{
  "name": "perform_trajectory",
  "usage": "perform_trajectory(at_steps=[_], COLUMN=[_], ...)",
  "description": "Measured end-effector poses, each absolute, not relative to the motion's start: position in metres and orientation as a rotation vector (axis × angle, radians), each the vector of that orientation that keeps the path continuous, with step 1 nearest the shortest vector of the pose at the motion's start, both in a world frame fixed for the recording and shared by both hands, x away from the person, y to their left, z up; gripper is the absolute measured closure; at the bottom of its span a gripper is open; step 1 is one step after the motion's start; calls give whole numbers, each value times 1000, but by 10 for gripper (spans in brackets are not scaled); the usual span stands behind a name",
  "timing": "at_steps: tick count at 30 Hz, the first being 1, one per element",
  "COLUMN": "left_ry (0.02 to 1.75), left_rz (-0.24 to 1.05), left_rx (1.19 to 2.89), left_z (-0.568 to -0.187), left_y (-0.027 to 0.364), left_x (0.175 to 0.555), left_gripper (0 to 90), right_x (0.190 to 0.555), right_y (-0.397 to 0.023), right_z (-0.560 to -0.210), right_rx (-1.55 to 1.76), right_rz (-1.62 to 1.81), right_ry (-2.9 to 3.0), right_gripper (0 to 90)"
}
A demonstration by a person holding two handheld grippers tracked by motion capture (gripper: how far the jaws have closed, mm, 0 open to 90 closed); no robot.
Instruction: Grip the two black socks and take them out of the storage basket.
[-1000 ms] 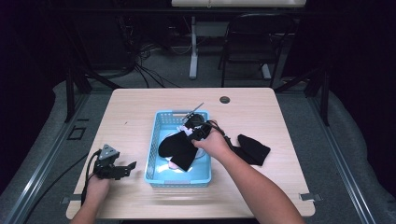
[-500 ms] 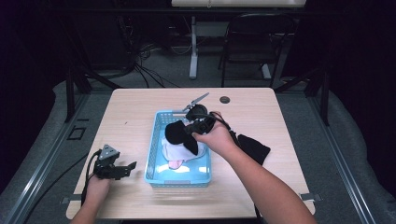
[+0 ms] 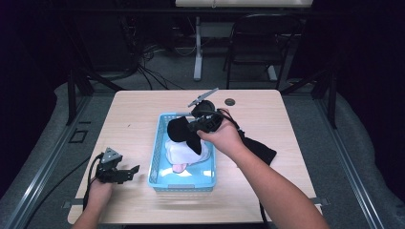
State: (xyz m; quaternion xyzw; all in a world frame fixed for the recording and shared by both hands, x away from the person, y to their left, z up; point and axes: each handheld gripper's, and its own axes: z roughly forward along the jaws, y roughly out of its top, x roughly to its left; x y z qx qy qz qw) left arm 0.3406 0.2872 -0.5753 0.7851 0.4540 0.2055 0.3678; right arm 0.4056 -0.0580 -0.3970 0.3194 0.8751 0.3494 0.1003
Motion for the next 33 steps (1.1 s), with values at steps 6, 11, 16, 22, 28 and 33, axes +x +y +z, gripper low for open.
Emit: perform_trajectory(at_steps=[6,11,16,22,28,33], left_ry=[1168,1173,1171,1174,1176,1176], left_rz=[524,524,528,531,533,532], left_rx=[2021,2017,2020,2018,2018,2015], left_z=[-575,-575,-575,-576,-576,-576], left_y=[288,288,288,288,288,288], left_x=[341,341,341,341,340,340], left_gripper=[151,152,152,152,152,152], right_x=[404,402,397,392,389,391], right_y=[-58,-59,-64,-78,-101,-125], right_z=[-393,-387,-379,-369,-363,-362], right_rx=[937,934,919,931,967,1018], right_rz=[1053,1060,1085,1098,1103,1091], right_ry=[2580,2582,2572,2549,2499,2449], right_gripper=[880,880,880,880,880,880])
